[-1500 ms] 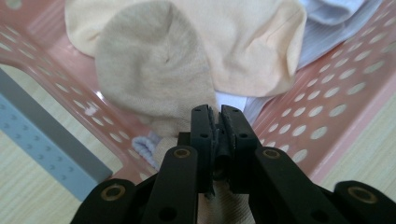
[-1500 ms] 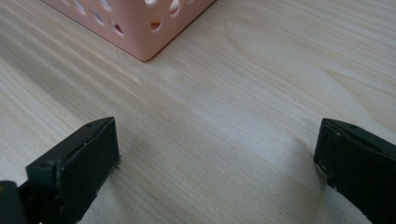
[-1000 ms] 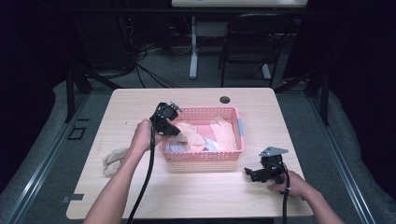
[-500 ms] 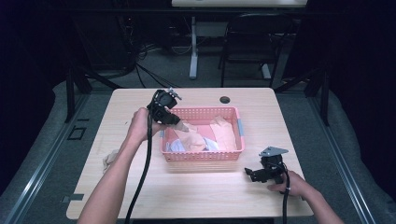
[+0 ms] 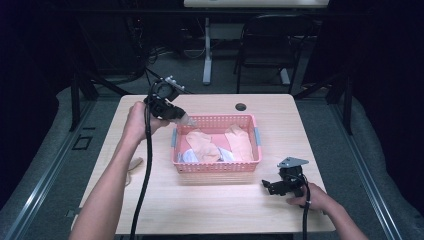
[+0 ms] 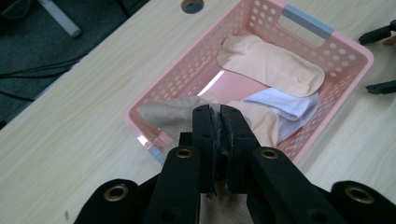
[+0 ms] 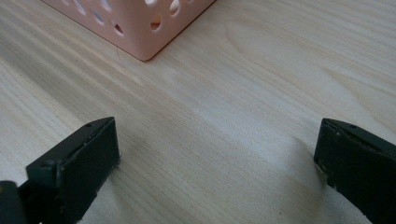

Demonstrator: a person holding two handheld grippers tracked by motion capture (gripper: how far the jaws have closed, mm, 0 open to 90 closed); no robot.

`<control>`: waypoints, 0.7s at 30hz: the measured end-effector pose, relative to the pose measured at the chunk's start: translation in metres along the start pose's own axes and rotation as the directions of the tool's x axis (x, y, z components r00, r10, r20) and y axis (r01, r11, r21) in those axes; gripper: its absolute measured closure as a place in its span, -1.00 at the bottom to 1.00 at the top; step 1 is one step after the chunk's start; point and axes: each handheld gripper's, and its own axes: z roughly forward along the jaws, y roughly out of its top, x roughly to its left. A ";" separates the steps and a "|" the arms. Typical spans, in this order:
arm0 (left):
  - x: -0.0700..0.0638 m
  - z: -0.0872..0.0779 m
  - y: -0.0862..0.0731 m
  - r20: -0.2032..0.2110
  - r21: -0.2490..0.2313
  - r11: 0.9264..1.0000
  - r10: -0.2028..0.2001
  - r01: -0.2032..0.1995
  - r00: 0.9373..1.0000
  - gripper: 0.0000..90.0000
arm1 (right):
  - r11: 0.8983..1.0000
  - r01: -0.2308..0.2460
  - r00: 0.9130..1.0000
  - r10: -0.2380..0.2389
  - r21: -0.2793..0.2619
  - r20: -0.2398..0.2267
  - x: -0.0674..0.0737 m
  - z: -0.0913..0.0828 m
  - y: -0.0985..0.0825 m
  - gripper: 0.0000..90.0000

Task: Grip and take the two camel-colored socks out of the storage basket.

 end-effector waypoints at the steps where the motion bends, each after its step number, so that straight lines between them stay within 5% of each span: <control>1: 0.002 -0.004 -0.002 -0.001 -0.001 1.000 -0.003 0.003 1.000 0.89 | 1.000 0.000 1.000 0.000 0.004 0.002 0.000 0.000 0.000 -1.00; 9: 0.025 -0.028 -0.024 -0.043 -0.017 0.998 -0.061 0.061 0.997 0.88 | 1.000 0.000 1.000 0.000 0.000 -0.001 0.000 0.000 0.000 -1.00; 21: 0.061 -0.054 -0.090 -0.118 -0.010 0.983 -0.183 0.183 0.976 0.88 | 1.000 -0.001 1.000 0.000 -0.009 -0.005 0.000 0.002 0.001 -1.00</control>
